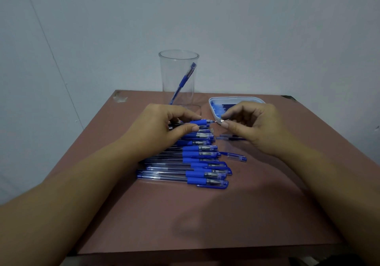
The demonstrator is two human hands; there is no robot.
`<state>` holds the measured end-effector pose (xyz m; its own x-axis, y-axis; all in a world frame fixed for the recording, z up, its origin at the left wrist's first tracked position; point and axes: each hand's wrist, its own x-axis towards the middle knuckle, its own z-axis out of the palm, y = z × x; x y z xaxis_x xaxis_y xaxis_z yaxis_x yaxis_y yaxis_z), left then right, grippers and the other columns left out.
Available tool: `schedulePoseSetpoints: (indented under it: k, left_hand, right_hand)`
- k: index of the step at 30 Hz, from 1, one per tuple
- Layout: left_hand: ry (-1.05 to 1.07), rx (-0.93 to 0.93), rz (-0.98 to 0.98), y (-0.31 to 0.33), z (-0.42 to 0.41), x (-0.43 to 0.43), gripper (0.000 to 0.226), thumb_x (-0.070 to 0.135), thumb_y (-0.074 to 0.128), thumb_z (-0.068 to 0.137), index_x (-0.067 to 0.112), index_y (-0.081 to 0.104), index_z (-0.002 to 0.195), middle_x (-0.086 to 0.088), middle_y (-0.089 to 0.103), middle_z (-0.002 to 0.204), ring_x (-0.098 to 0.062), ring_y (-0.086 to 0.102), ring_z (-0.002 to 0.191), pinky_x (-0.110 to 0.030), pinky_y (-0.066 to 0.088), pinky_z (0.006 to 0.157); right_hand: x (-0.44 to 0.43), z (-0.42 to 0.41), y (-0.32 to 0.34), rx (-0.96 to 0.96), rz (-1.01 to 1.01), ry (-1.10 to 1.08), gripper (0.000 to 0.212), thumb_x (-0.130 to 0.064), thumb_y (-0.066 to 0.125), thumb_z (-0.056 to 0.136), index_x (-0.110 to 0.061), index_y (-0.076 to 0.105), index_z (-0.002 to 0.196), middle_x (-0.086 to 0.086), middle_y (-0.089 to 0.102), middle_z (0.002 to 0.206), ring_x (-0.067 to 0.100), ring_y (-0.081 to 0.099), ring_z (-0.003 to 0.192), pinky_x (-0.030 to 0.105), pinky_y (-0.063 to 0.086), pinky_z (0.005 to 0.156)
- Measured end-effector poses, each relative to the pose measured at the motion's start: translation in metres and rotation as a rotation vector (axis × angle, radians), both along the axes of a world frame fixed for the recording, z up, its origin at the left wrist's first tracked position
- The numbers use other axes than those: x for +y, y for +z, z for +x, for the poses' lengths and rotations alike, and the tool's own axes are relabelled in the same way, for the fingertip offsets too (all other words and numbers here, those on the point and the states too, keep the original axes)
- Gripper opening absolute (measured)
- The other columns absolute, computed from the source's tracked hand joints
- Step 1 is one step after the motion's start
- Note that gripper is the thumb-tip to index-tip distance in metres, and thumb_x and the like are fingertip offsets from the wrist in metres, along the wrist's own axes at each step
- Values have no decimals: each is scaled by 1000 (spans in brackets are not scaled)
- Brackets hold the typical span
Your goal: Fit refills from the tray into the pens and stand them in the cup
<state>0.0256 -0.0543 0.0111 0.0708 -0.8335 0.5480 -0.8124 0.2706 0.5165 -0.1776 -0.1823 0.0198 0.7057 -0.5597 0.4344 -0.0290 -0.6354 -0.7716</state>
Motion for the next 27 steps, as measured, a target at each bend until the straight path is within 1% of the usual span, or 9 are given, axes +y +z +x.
schedulePoseSetpoints:
  k: [4,9,12,15,18,20,24,25,27]
  left_hand:
    - [9,2,-3,-1,0,0,26,37,72,83,58,61,94,28,68,87,2,64,83,-11,49,71]
    - [18,-11,8,-2,-2,-1,25,37,72,84,56,63,98,26,70,88,-3,65,82,-15,50,70]
    - [17,-18,-2,-3,-4,-1,22,36,72,84,50,67,100,25,70,89,-3,65,81,-17,51,71]
    - [19,-35,-18,-3,-5,0,21,36,72,84,45,69,103,28,68,87,3,65,83,-13,49,72]
    - [27,-43,-20,-3,-4,-1,21,35,72,84,40,72,105,28,67,87,3,65,82,-13,50,72]
    - [33,-45,-25,-3,-4,-1,21,35,73,84,39,73,105,29,67,87,4,64,82,-13,50,72]
    - [29,-48,-14,-3,-3,-1,21,37,71,84,41,72,105,28,67,87,4,64,83,-11,48,72]
    - [26,-42,-16,-3,-4,-1,21,37,72,84,42,71,104,28,67,87,4,64,83,-12,48,72]
    - [21,-34,-25,-2,-4,-1,21,36,72,84,44,70,103,28,68,87,3,64,83,-13,50,73]
  right_hand:
    - [3,3,-2,-31,9,7,12,-12,76,78,-20,71,85,0,72,82,5,64,69,18,54,64]
    - [5,4,0,-41,-35,26,14,-24,74,73,-26,70,86,-7,72,83,6,65,72,16,53,67]
    - [9,7,-3,-40,-98,17,13,-30,74,72,-29,69,83,-8,71,80,8,64,69,22,54,66]
    - [9,8,-6,-34,-177,-5,11,-31,75,74,-32,68,83,-5,70,76,13,65,70,28,56,68]
    - [7,7,-5,-5,-227,8,22,-23,80,75,-36,67,86,-7,70,77,9,64,71,25,56,69]
    - [6,7,-5,-3,-245,15,27,-18,79,77,-38,66,87,-10,69,78,7,64,72,19,54,69]
    - [5,9,-7,45,-281,30,7,-41,66,83,-43,64,90,-17,69,84,3,66,79,13,49,69]
    - [4,8,-7,52,-294,28,10,-42,67,84,-44,63,92,-18,69,84,3,66,80,13,49,69]
    - [4,7,-7,44,-315,23,25,-36,73,81,-46,60,100,-16,68,86,5,65,81,13,51,73]
